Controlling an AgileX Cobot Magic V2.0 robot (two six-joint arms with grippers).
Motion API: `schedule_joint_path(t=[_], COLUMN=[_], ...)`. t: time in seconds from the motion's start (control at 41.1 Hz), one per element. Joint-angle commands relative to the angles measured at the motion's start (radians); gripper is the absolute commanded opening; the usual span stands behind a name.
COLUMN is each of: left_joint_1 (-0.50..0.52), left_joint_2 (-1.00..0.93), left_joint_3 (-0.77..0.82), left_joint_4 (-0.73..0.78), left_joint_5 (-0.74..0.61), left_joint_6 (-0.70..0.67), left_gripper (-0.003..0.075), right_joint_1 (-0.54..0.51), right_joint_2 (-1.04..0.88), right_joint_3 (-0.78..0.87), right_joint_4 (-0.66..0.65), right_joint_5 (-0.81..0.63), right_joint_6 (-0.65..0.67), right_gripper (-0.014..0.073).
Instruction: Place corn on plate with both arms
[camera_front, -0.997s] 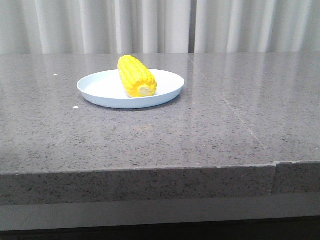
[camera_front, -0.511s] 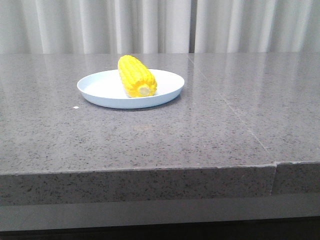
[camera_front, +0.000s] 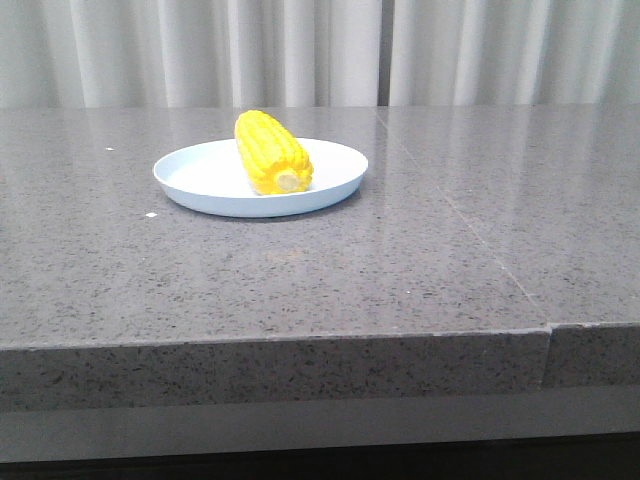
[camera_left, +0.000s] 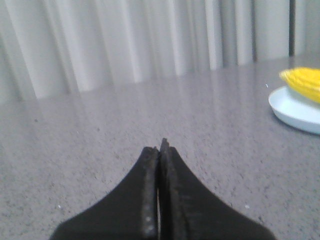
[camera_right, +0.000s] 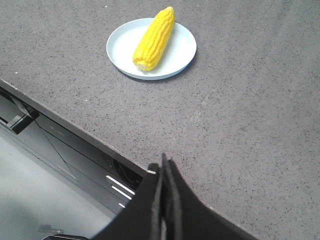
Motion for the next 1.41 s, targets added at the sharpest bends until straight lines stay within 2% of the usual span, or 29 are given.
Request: schedule_joint_path(t=[0.0,1.241,1.314,1.386], left_joint_1=[0.016,-0.013,-0.013,-0.013], left_joint_2=[-0.009,-0.022,-0.022,-0.020], left_joint_3=[0.002,0.002,0.002,0.002], left_joint_4=[0.000,0.000,0.000,0.000], left_joint_5=[-0.108,-0.114,-0.114,-0.114], left_joint_6=[-0.009,-0.009,-0.009,-0.009], left_gripper=[-0.0020,-0.0020,-0.0020,-0.0020], right_joint_1=[-0.003,-0.003,-0.004,-0.080], right_joint_2=[0.006,0.006,-0.021,-0.081], right_joint_3=[-0.023,-0.023,0.014,0.105], right_joint_4=[-0.005,-0.005,-0.005,-0.005], right_joint_5=[-0.069,-0.067,-0.107,-0.203], right_joint_6=[-0.006,-0.006,-0.006,-0.006], right_gripper=[-0.0119,-0.0119,-0.0119,-0.0119])
